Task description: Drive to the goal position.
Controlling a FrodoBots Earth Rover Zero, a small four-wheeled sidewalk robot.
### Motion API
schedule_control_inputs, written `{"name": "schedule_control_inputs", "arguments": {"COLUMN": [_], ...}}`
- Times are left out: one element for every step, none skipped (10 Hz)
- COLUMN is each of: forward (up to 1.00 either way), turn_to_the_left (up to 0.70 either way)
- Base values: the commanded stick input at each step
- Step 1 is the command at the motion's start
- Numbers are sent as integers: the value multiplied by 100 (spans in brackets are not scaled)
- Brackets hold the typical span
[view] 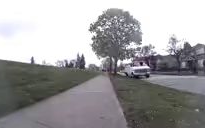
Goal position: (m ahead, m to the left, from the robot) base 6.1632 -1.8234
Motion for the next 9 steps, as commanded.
{"name": "schedule_control_inputs", "arguments": {"forward": [100, 100, 100, 100, 100, 100, 100, 100, 100], "turn_to_the_left": [0, 0, 0, 0, 0, 0, 0, 0, 0]}}
